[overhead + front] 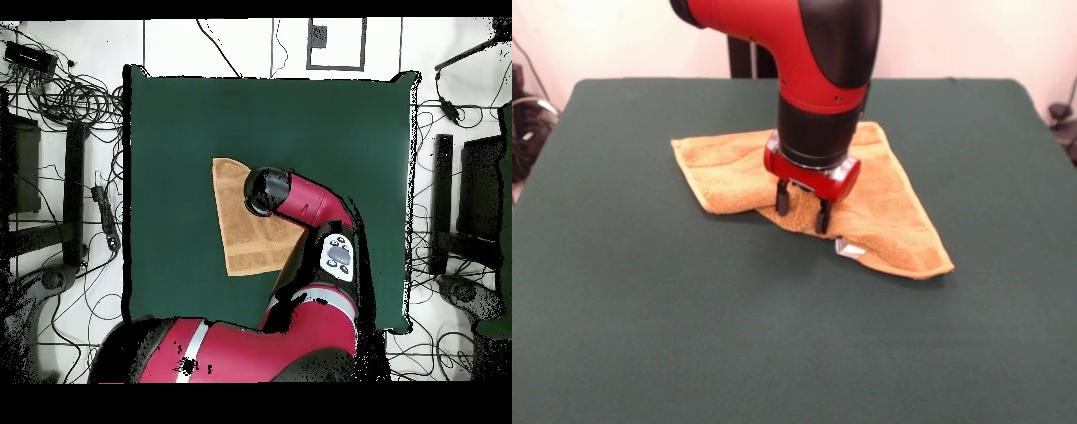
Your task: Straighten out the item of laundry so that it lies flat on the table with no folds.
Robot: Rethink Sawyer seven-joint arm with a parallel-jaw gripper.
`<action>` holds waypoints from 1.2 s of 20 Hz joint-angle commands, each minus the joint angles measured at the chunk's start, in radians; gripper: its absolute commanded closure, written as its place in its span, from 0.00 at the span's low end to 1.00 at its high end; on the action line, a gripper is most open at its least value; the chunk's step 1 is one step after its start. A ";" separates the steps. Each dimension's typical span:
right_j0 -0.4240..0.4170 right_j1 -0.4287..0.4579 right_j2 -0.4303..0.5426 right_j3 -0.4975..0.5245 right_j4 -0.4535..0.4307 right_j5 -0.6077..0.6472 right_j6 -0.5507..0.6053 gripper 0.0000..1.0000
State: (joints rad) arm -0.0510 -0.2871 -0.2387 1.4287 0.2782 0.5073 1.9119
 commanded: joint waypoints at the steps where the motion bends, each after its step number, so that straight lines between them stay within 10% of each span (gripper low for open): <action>1: 0.002 0.062 0.126 0.069 0.045 -0.030 0.196 0.00; 9: 0.009 0.063 0.118 0.068 0.045 -0.025 0.201 0.00; 10: 0.010 0.062 0.117 0.068 0.046 -0.025 0.202 1.00; 24: 0.012 0.065 0.111 0.066 0.048 -0.020 0.209 1.00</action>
State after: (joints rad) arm -0.0510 -0.2823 -0.2387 1.4289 0.2813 0.5075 1.9119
